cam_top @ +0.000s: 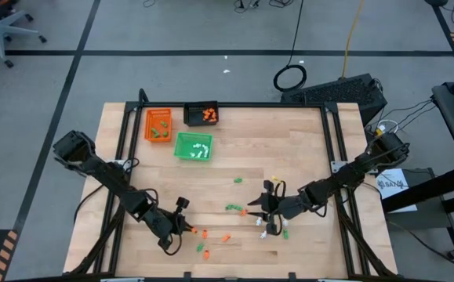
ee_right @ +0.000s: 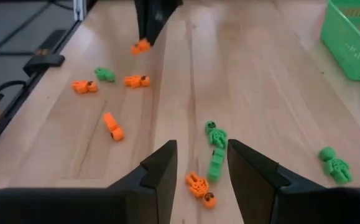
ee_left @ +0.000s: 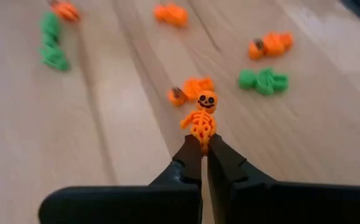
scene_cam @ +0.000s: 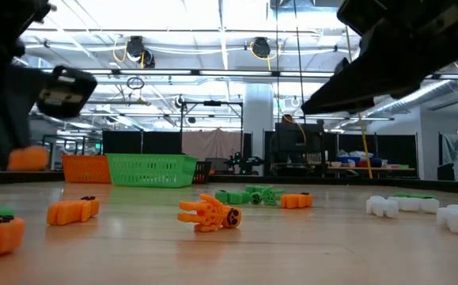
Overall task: Sort Halloween decoration
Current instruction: Put the orange skeleton toy into the black bin
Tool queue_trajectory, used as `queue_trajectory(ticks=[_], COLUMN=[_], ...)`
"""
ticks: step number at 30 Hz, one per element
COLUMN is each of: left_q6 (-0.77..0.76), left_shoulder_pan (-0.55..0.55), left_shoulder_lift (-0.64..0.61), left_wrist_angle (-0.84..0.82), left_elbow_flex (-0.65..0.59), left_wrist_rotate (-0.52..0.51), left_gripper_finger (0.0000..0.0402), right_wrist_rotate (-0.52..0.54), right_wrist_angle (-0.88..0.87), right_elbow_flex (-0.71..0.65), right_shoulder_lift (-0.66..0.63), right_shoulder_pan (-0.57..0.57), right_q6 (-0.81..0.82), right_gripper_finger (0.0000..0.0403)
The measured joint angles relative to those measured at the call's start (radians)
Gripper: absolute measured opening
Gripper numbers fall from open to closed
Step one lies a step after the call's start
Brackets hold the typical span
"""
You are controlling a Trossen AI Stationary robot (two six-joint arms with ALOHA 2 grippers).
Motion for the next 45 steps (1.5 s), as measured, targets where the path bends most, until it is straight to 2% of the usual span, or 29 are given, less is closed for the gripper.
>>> queue_trajectory(ticks=[4,13,19,27,34,41,45], left_q6=[-0.003,0.15,0.181,0.218,0.339,0.467,0.546], left_shoulder_pan=[-0.004,-0.007,-0.007,-0.007,-0.007,-0.007,-0.009], left_shoulder_lift=[-0.046,-0.184,-0.25,-0.26,-0.26,-0.26,-0.26], left_wrist_angle=[-0.035,-0.042,-0.053,-0.066,-0.061,-0.038,-0.013], left_elbow_flex=[0.001,0.001,0.002,0.002,0.002,0.002,0.015], left_wrist_rotate=[-0.063,-0.185,-0.243,-0.359,-0.415,-0.654,-0.673], left_gripper_finger=[0.0,0.0,0.0,0.0,0.0,0.0,0.0], right_wrist_rotate=[0.003,0.031,0.028,0.029,0.029,0.026,0.005], right_wrist_angle=[-0.104,-0.104,-0.128,-0.127,-0.141,-0.184,-0.202], right_elbow_flex=[0.062,0.087,0.088,0.088,0.088,0.088,0.088], right_shoulder_lift=[0.0,0.0,0.0,0.0,0.0,0.0,0.001], right_shoulder_pan=[0.005,0.014,0.014,0.014,0.014,0.014,0.014], right_q6=[0.006,-0.024,-0.019,-0.024,-0.023,0.034,0.036], right_gripper_finger=[0.0125,0.0125,0.0125,0.0125,0.0125,0.0125,0.0125])
